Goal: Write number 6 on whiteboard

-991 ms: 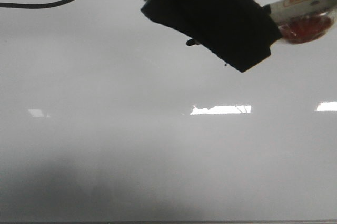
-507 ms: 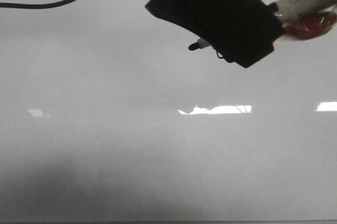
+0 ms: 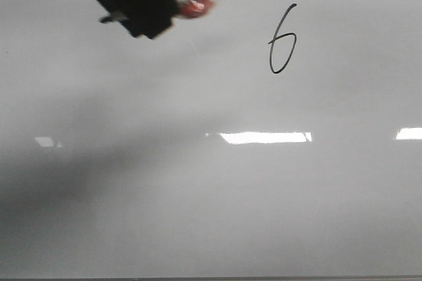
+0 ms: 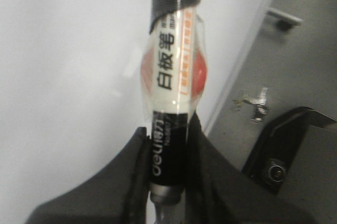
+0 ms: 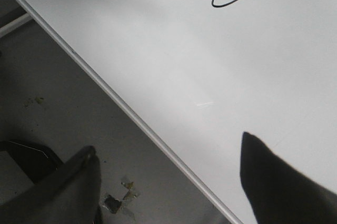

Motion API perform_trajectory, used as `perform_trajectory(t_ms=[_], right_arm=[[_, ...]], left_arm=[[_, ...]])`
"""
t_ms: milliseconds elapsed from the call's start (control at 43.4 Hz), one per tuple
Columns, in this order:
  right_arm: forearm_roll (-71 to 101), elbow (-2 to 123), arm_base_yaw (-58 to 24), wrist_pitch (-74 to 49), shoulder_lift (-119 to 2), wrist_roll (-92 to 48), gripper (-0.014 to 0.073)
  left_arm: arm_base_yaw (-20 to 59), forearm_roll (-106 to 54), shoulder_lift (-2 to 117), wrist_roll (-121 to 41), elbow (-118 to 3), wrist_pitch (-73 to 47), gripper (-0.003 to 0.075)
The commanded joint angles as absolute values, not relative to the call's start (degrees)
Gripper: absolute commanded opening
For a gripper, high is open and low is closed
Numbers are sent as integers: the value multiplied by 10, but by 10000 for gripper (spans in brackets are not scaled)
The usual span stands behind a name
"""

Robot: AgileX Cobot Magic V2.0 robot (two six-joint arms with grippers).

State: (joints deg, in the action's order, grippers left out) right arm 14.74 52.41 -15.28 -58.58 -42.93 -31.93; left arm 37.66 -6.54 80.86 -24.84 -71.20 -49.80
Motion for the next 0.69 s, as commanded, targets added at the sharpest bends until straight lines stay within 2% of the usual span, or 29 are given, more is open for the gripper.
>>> perform_trajectory(t_ms=[0, 161, 323, 507, 668], right_arm=[[151, 542, -148, -559, -427, -317, 569], [151, 542, -148, -559, -427, -317, 569], [151, 542, -148, -552, -427, -317, 569], [151, 542, -148, -550, -427, -317, 569], [151, 541, -148, -548, -427, -317, 569]], left_arm=[[335, 33, 764, -109, -731, -500, 62], [234, 87, 721, -28, -707, -511, 62], [127, 83, 694, -20, -646, -445, 62], [30, 52, 698, 34, -564, -300, 62], [0, 6, 708, 37, -496, -132, 62]])
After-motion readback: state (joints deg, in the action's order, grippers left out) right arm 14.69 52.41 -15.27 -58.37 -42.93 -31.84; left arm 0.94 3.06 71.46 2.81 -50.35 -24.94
